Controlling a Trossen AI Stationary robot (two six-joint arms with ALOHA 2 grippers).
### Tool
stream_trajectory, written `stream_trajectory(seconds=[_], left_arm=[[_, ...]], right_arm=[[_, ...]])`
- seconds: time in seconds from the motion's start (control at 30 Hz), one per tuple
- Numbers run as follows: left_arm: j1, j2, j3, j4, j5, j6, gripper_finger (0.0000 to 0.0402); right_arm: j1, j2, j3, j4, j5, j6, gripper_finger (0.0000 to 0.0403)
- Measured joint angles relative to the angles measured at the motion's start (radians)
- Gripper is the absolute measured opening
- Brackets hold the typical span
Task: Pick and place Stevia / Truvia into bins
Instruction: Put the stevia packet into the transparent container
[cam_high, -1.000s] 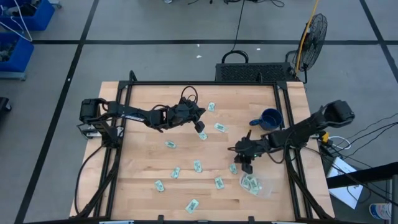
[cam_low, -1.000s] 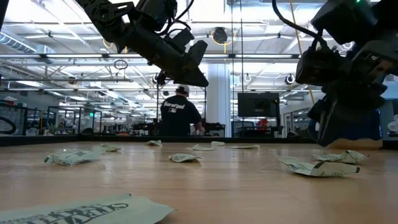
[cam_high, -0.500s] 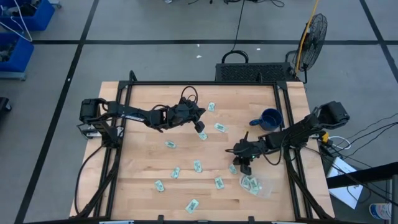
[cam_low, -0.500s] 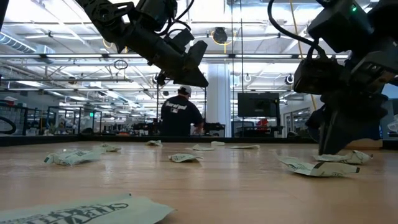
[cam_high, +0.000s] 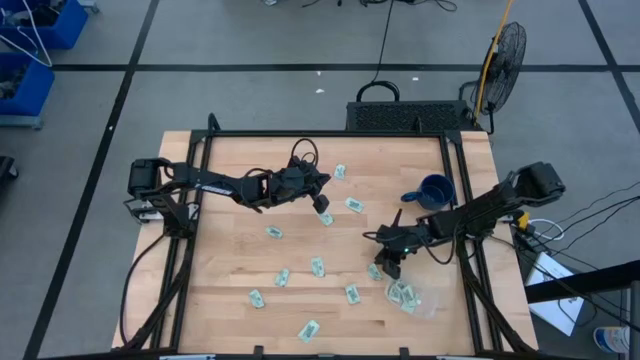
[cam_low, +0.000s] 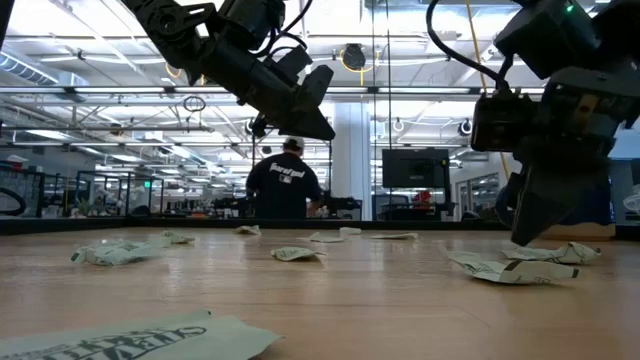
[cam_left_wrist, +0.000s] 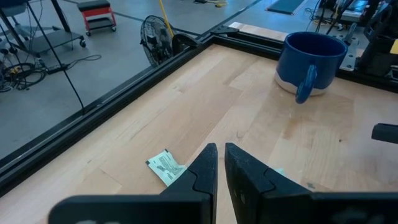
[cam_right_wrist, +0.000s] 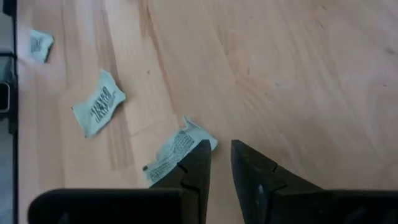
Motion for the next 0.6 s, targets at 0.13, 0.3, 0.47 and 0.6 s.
stream_trajectory(seconds=[0.13,0.3,0.47,0.6], left_arm=[[0.0,0.0,0.0,0.0,0.0,0.0,0.0035],[0.0,0.0,0.0,0.0,0.0,0.0,0.0035],[0.0,0.0,0.0,0.0,0.0,0.0,0.0035],[0.0,0.0,0.0,0.0,0.0,0.001,0.0035]], right_arm=[[0.0,0.032,0.0,0.012,0.0,0.031,0.0059],[0.0,0.086,0.0,0.131,-0.071,0.057,0.0059],[0.0,0.094,0.0,0.173,-0.078,0.057,0.0059],[0.001,0.094,0.0,0.174,-0.078,0.057,0.0059]])
